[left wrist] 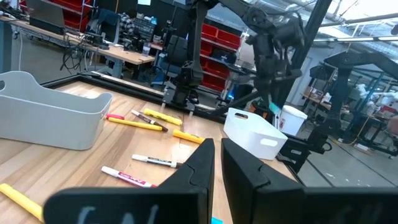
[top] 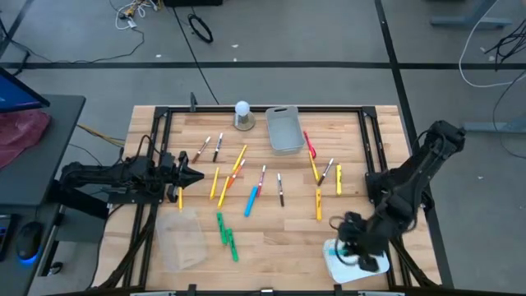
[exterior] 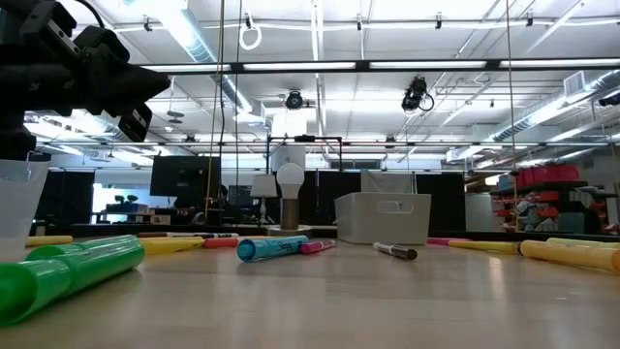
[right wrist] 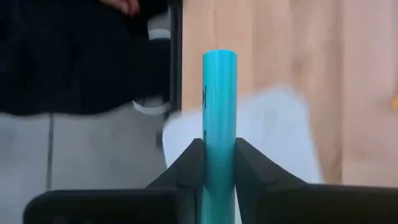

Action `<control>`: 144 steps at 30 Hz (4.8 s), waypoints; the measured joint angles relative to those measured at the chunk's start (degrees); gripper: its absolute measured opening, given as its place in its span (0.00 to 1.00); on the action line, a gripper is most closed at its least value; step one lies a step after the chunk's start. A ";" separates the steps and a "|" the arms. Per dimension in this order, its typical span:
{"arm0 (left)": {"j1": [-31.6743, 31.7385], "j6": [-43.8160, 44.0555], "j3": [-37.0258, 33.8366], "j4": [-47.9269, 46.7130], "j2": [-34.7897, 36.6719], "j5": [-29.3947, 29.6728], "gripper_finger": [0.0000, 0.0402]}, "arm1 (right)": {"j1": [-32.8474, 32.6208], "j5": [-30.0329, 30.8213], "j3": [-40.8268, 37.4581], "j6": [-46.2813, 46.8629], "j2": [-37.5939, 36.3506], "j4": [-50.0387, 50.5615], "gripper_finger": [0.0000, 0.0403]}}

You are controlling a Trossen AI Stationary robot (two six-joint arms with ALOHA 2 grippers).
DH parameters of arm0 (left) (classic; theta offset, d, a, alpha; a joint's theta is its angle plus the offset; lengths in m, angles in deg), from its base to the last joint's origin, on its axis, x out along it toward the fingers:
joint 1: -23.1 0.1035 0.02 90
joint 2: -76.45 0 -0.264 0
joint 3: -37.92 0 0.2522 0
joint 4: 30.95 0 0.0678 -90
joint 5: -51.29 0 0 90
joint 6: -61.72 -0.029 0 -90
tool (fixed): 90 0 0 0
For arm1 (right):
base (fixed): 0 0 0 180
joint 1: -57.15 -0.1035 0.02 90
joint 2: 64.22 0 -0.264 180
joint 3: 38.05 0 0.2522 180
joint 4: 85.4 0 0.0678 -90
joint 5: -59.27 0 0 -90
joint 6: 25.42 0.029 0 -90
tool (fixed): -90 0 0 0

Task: Pick & Place Markers
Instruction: Put the light blue highlighter pen into the white bin, then put the yellow pen into the transparent bin

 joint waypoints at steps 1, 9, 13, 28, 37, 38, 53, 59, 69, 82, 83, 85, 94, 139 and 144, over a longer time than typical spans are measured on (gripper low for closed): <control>0.00 0.01 0.00 -0.01 0.00 0.00 0.09 | -1.16 -0.07 -0.12 0.64 0.48 1.19 0.14; -0.01 0.00 0.00 -0.01 0.00 0.00 0.09 | -4.48 -0.67 -4.05 -0.19 5.98 2.28 0.14; -0.02 0.00 -0.02 -0.02 0.00 0.00 0.09 | -4.45 -3.45 -7.26 -3.44 9.38 -2.66 0.14; 0.00 0.01 -0.02 -0.02 0.00 0.00 0.09 | -3.99 -4.86 -8.63 -5.93 17.48 -5.81 0.30; 0.00 0.00 -0.02 -0.02 0.00 0.00 0.09 | -2.43 -5.80 -7.68 1.32 13.85 -4.58 0.36; 0.00 0.00 0.00 -0.02 0.00 -0.01 0.09 | -2.00 -6.20 -7.04 2.21 12.86 -3.95 0.36; 0.00 0.00 -0.01 -0.02 0.00 0.00 0.09 | 4.67 29.66 -3.80 -16.47 2.09 -16.87 0.23; 0.00 0.00 0.00 0.60 0.00 0.04 0.09 | 11.89 37.56 -5.09 -31.84 6.32 -34.31 0.22; 0.03 6.17 0.00 6.52 -0.15 9.01 0.09 | 28.02 37.00 -15.06 -50.10 18.51 -66.62 0.22; -3.26 -4.95 4.17 19.47 -22.29 17.86 0.04 | 41.68 24.94 -18.86 -56.21 21.17 -77.87 0.22; -4.14 -5.06 5.74 18.52 -25.31 19.11 0.04 | 41.77 24.29 -18.86 -56.27 21.17 -77.91 0.22; -6.13 -5.21 9.86 14.10 -31.32 21.93 0.04 | 41.77 23.79 -18.86 -56.27 21.17 -78.59 0.22; -14.85 8.41 33.85 -22.06 -56.21 38.42 0.03 | 38.84 23.55 -18.86 -56.48 21.17 -79.40 0.22; -8.17 58.47 37.93 -34.68 -91.26 21.86 0.27 | 29.71 23.47 -18.80 -54.32 21.13 -78.70 0.22; -8.17 58.27 37.18 -34.03 -91.27 23.13 0.16 | 29.71 23.47 -18.80 -54.32 21.13 -79.18 0.22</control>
